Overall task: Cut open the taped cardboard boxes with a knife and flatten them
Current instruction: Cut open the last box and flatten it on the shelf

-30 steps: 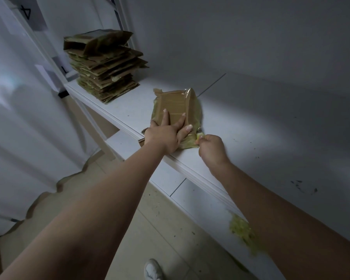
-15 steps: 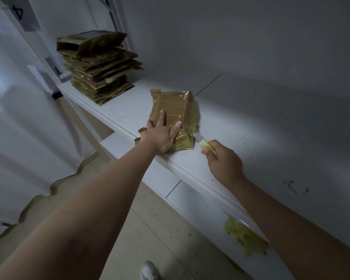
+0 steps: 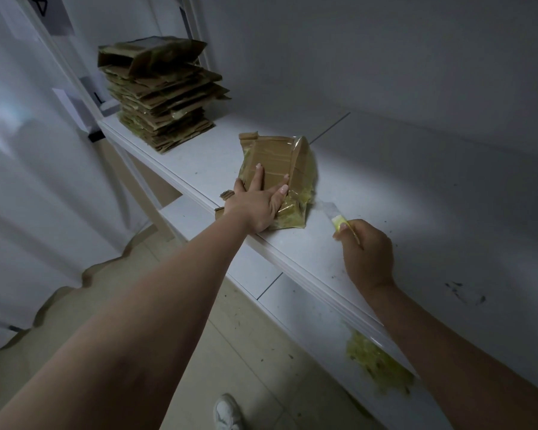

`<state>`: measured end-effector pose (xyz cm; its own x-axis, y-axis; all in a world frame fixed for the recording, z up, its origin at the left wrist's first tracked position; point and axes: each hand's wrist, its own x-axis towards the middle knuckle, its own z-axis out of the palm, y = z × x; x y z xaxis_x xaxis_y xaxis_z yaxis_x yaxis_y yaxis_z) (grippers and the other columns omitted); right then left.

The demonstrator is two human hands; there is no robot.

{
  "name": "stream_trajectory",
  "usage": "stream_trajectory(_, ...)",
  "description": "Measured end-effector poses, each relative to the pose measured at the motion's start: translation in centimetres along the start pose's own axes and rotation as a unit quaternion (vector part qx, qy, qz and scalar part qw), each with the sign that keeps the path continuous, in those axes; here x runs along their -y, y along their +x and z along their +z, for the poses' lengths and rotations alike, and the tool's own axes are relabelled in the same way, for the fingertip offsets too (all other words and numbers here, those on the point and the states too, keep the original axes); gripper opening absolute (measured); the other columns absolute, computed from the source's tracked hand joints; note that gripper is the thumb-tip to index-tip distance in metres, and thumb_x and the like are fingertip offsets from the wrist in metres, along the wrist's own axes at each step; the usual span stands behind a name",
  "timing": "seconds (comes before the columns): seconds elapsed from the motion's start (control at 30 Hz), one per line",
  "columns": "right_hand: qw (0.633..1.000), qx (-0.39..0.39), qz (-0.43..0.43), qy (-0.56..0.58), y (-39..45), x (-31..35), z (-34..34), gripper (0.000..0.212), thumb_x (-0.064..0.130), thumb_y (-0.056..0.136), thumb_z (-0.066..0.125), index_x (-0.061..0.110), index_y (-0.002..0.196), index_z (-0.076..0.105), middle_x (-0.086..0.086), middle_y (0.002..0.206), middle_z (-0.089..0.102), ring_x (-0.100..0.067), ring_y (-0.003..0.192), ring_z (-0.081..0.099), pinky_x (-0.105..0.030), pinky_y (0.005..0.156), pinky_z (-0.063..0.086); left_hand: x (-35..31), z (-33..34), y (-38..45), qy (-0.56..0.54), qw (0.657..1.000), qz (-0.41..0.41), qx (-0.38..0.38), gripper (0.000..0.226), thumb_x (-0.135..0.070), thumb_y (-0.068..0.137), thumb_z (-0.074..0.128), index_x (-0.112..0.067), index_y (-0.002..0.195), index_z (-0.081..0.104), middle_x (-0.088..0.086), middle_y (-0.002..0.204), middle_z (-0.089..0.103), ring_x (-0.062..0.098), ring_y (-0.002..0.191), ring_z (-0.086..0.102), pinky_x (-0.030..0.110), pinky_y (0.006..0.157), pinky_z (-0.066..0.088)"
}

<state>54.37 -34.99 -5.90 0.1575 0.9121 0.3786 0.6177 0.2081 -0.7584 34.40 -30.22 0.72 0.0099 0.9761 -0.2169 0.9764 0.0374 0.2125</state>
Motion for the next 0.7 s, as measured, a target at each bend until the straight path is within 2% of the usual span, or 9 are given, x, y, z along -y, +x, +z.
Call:
stream_trajectory(0.07,1.0,0.003,-0.018,0.006,-0.1,0.0,-0.1,0.034,0.034,0.082,0.043,0.01,0.07,0.062,0.004,0.051,0.047,-0.027,0.053,0.047,-0.034,0.05,0.036,0.1,0.1,0.1,0.003,1.0,0.001,-0.002,0.052,-0.064,0.095,0.003,-0.057,0.146,0.005,-0.006,0.16,-0.019,0.046,0.145,-0.007,0.06,0.112,0.018)
stream_trajectory(0.17,0.995,0.034,-0.086,-0.05,-0.5,0.3,0.2,0.04,0.041,0.088,0.037,0.011,0.082,0.063,-0.004,0.058,0.057,-0.032,0.054,0.053,-0.031,0.048,0.037,0.1,0.2,0.2,0.004,1.0,0.003,-0.003,0.052,-0.064,0.094,0.003,-0.057,0.146,0.005,-0.006,0.16,-0.019,0.046,0.144,-0.007,0.061,0.111,0.018)
stream_trajectory(0.27,0.992,0.045,-0.103,-0.062,-0.3,0.3,0.5,0.034,0.038,0.092,0.04,0.012,0.095,0.062,-0.007,0.064,0.062,-0.034,0.057,0.057,-0.034,0.049,0.044,0.1,0.2,0.2,0.004,1.0,0.004,-0.004,0.053,-0.064,0.094,0.003,-0.057,0.146,0.005,-0.006,0.16,-0.019,0.047,0.144,-0.007,0.061,0.111,0.018)
stream_trajectory(0.4,0.988,0.042,-0.126,-0.076,0.0,0.3,0.7,0.034,0.037,0.093,0.041,0.013,0.1,0.064,-0.008,0.065,0.064,-0.036,0.057,0.058,-0.028,0.05,0.038,0.1,0.2,0.2,-0.001,1.0,0.004,-0.007,0.052,-0.064,0.095,0.004,-0.057,0.146,0.005,-0.006,0.16,-0.019,0.047,0.144,-0.007,0.061,0.112,0.018)
stream_trajectory(0.53,0.983,0.049,-0.135,-0.118,0.2,0.7,0.9,0.033,0.035,0.092,0.039,0.013,0.101,0.063,-0.013,0.06,0.06,-0.041,0.055,0.055,-0.029,0.049,0.034,0.1,0.2,0.1,-0.006,1.0,0.001,-0.005,0.051,-0.062,0.096,0.004,-0.056,0.147,0.005,-0.005,0.16,-0.019,0.047,0.144,-0.008,0.06,0.112,0.017)
stream_trajectory(0.63,0.971,0.031,-0.157,-0.177,0.4,1.1,1.0,0.029,0.03,0.091,0.041,0.012,0.092,0.063,-0.01,0.047,0.053,-0.037,0.039,0.05,-0.016,0.043,0.018,0.1,0.3,0.2,-0.013,1.0,-0.001,-0.007,0.051,-0.061,0.096,0.005,-0.056,0.147,0.005,-0.005,0.16,-0.019,0.047,0.144,-0.008,0.059,0.113,0.016)
stream_trajectory(0.7,0.962,0.037,-0.166,-0.214,0.5,1.3,0.9,0.024,0.027,0.088,0.045,0.011,0.084,0.062,-0.007,0.04,0.048,-0.033,0.031,0.045,-0.014,0.042,0.019,0.0,0.4,0.2,-0.012,1.0,-0.002,-0.008,0.051,-0.062,0.096,0.005,-0.056,0.147,0.005,-0.005,0.16,-0.019,0.047,0.144,-0.008,0.06,0.112,0.017)
